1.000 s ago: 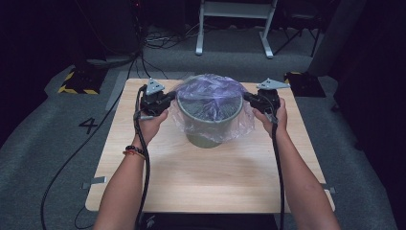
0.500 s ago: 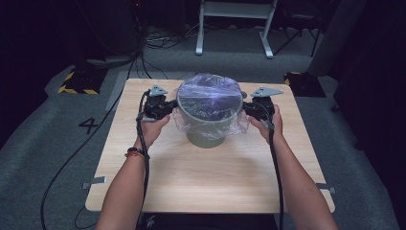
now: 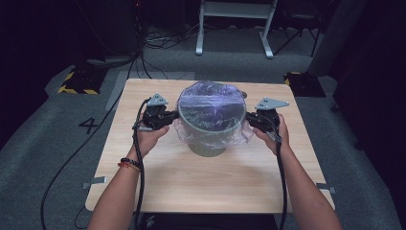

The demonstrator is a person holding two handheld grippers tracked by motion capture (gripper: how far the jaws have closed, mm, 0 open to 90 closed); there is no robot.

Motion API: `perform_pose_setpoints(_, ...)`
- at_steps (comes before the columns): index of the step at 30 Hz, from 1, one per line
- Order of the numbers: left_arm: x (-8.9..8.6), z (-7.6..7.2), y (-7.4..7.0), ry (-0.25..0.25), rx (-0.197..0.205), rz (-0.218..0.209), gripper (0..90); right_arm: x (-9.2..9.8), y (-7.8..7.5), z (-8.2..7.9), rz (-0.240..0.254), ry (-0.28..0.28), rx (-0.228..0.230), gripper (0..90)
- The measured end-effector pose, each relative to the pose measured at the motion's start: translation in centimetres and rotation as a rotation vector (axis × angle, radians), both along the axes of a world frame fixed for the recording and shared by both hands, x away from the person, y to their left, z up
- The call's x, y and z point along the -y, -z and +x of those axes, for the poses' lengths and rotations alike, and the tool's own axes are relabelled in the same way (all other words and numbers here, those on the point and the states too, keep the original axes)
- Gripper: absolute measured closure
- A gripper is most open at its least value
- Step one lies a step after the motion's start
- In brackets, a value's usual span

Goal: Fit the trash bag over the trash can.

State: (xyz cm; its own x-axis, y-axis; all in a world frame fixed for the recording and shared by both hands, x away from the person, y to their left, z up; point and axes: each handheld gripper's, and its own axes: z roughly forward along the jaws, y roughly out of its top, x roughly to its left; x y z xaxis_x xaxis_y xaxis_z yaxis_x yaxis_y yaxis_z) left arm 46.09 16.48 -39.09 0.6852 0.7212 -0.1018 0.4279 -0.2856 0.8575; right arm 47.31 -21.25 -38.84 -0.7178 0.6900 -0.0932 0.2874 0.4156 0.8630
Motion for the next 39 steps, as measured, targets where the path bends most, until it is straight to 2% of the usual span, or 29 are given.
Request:
perform_pose_setpoints(2, 0.0, -0.4, 0.0, -0.041, 0.02, 0.024, 77.2, 0.2, 0.0, -0.4, -0.01, 0.008, 0.012, 88.9)
perform_pose_setpoints(5, -0.5, -1.1, -0.2, -0.059, 0.067, -0.007, 61.8, 0.5, -0.3, -0.9, 0.001, 0.017, 0.034, 82.6)
perform_pose_setpoints(8, -1.1, -2.0, -0.5, -0.078, 0.087, -0.025, 40.3, 1.1, -0.9, -1.5, 0.012, 0.039, 0.068, 73.9)
perform_pose_setpoints(11, -1.9, -3.4, -0.7, -0.075, 0.124, -0.049, 32.2, 1.5, -1.2, -2.1, 0.012, 0.049, 0.087, 65.1)
perform_pose_setpoints(13, -2.3, -4.2, -0.8, -0.052, 0.127, -0.053, 27.3, 1.8, -1.3, -2.6, 0.006, 0.038, 0.1, 61.5)
perform_pose_setpoints(16, -2.6, -5.5, -0.7, -0.021, 0.142, -0.025, 22.8, 2.3, -1.5, -3.4, -0.003, 0.026, 0.118, 51.6)
perform_pose_setpoints(19, -2.3, -6.7, -0.6, 0.012, 0.154, 0.009, 19.6, 2.8, -1.7, -3.9, 0.016, 0.003, 0.129, 42.0)
perform_pose_setpoints(21, -1.9, -7.4, -0.6, 0.043, 0.156, 0.02, 18.4, 3.0, -1.8, -4.2, 0.021, 0.006, 0.131, 37.9)
perform_pose_setpoints(22, -1.7, -7.7, -0.5, 0.043, 0.161, 0.025, 17.6, 3.0, -1.8, -4.2, 0.026, 0.0, 0.133, 35.4)
perform_pose_setpoints(25, -1.1, -8.5, 0.0, 0.08, 0.151, 0.008, 17.3, 3.1, -2.0, -4.4, 0.017, 0.001, 0.157, 32.3)
perform_pose_setpoints(26, -0.9, -8.6, 0.2, 0.09, 0.146, 0.012, 17.6, 3.1, -2.2, -4.5, 0.03, -0.006, 0.165, 31.0)
perform_pose_setpoints(28, 0.0, -8.8, 0.9, 0.116, 0.132, 0.05, 18.8, 3.2, -2.5, -4.5, 0.043, -0.02, 0.18, 29.9)
perform_pose_setpoints(31, 1.1, -8.7, 1.7, 0.122, 0.133, 0.112, 21.3, 3.0, -3.0, -4.5, 0.045, -0.046, 0.186, 28.0)
perform_pose_setpoints(32, 1.3, -8.6, 2.0, 0.123, 0.125, 0.106, 22.5, 2.9, -3.1, -4.6, 0.037, -0.056, 0.185, 25.7)
perform_pose_setpoints(35, 1.5, -8.2, 2.3, 0.14, 0.121, 0.089, 33.2, 2.5, -3.4, -5.5, 0.009, -0.142, 0.183, 26.7)
perform_pose_setpoints(37, 1.7, -8.1, 2.4, 0.158, 0.129, 0.104, 43.4, 2.1, -3.3, -6.1, -0.026, -0.144, 0.21, 26.8)
perform_pose_setpoints(39, 1.8, -8.1, 2.5, 0.163, 0.142, 0.127, 55.7, 1.9, -3.1, -6.5, -0.067, -0.112, 0.23, 27.0)
